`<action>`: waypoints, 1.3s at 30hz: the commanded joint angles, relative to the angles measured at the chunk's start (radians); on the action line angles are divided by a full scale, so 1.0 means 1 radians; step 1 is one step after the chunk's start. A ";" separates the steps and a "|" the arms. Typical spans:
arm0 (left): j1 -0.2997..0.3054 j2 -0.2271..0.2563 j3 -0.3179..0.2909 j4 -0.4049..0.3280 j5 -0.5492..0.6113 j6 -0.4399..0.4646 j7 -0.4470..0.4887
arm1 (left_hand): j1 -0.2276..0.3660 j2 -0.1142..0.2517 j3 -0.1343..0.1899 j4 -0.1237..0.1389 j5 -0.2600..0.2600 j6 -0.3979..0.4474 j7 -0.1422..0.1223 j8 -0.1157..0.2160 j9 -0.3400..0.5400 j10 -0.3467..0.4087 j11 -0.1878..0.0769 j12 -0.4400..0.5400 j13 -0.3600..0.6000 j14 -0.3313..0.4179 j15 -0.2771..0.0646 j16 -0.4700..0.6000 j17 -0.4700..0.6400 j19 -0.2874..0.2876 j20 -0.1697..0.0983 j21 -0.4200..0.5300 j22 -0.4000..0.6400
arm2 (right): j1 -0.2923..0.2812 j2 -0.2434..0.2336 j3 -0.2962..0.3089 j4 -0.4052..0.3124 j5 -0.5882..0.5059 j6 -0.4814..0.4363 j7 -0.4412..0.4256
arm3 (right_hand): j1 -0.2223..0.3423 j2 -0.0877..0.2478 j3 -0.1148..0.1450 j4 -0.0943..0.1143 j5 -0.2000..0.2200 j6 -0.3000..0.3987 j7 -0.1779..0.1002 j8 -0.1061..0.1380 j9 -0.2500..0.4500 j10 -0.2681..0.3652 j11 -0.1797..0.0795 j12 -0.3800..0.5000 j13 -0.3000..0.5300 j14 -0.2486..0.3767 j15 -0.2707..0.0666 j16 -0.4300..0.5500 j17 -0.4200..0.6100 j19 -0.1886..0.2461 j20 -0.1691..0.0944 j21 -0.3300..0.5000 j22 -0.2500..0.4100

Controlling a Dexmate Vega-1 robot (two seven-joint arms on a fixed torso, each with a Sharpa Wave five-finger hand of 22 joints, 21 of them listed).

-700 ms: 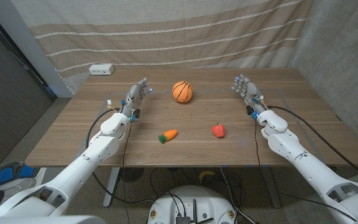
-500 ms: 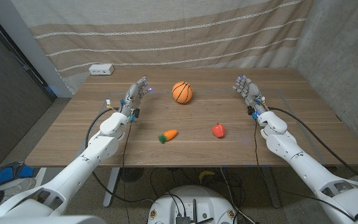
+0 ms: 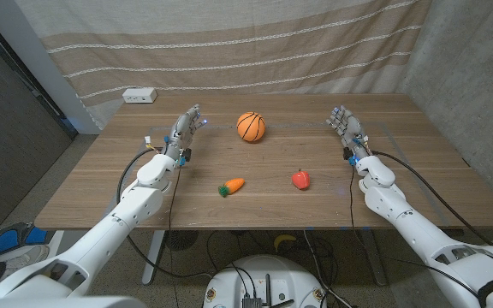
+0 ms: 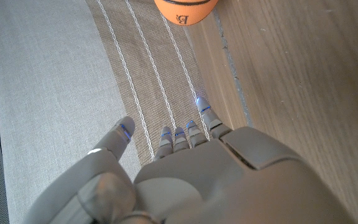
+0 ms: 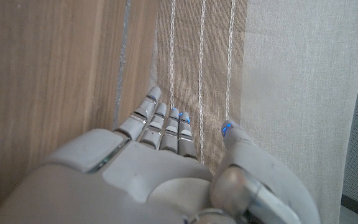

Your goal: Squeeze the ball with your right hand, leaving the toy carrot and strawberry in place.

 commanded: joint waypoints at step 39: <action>-0.046 -0.031 0.017 0.085 0.013 -0.031 -0.020 | -0.011 0.002 0.003 -0.019 0.003 -0.003 -0.011 0.008 0.005 -0.011 0.002 0.004 0.002 -0.008 -0.002 0.004 -0.004 0.015 0.016 -0.017 0.002 | -0.001 -0.090 -0.046 -0.191 -0.533 0.021 -0.536 | 0.043 -0.017 0.037 -0.081 0.011 0.051 -0.005 0.015 0.002 0.053 0.004 0.020 -0.023 0.045 0.009 0.020 -0.026 0.031 0.035 -0.009 0.001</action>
